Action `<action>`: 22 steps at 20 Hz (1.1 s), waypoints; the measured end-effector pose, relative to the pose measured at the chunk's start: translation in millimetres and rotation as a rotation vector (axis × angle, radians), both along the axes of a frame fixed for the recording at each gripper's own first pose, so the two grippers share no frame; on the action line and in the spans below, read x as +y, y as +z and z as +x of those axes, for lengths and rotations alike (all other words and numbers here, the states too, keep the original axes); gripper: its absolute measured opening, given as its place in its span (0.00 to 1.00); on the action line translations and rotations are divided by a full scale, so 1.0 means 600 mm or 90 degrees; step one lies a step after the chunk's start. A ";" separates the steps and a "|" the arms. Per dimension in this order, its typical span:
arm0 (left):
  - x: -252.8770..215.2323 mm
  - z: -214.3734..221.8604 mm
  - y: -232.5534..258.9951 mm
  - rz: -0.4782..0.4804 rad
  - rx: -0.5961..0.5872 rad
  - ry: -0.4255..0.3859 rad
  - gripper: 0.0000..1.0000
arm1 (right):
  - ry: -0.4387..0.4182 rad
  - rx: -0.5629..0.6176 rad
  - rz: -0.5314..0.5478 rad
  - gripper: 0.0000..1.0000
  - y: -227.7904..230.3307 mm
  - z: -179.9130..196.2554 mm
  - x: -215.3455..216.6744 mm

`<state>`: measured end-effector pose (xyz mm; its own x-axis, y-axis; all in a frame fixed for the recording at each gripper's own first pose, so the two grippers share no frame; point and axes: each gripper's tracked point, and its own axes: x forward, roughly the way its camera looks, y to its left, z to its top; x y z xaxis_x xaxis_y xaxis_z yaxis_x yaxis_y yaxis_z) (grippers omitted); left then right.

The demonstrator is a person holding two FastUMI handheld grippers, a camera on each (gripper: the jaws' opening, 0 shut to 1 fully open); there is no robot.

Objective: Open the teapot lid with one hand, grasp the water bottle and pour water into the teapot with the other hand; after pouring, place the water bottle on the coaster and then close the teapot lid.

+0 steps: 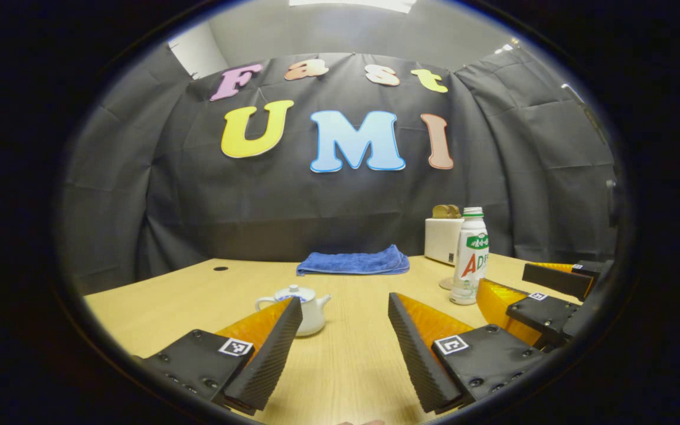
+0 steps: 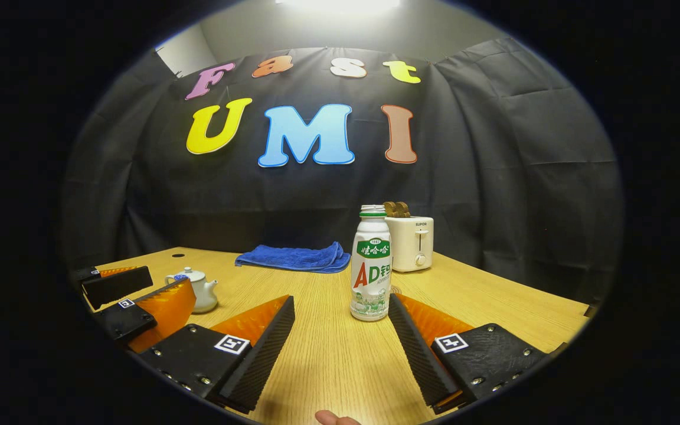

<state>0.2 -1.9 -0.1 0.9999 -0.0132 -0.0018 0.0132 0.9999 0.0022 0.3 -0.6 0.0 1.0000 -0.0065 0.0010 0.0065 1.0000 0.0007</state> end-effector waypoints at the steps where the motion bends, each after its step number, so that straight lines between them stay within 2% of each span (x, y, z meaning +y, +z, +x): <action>1: -0.005 0.000 -0.001 -0.001 0.000 -0.017 1.00 | 0.000 0.000 0.000 0.98 0.001 0.000 0.000; 3: -0.016 0.001 0.000 -0.002 0.000 -0.040 1.00 | -0.001 0.001 0.000 0.98 0.000 0.000 -0.001; 9: -0.014 0.006 0.000 -0.002 -0.002 -0.041 1.00 | -0.007 0.000 0.000 0.98 0.001 0.003 -0.002; 11: -0.012 0.006 0.001 -0.002 -0.002 -0.056 1.00 | 0.004 -0.001 0.001 0.98 0.003 0.003 0.003; 15: 0.043 0.039 0.011 -0.030 -0.005 -0.033 1.00 | 0.021 -0.001 0.024 0.98 0.003 0.018 0.006; 18: 0.084 0.086 0.016 -0.004 0.005 -0.004 1.00 | 0.035 0.012 0.029 0.98 -0.003 0.027 0.009; 20: 0.095 0.114 0.023 0.007 0.003 -0.003 1.00 | 0.051 0.020 0.032 0.98 -0.004 0.029 0.015; 22: 0.116 0.141 0.023 -0.008 0.002 0.004 1.00 | 0.061 0.026 0.036 0.98 -0.006 0.032 0.015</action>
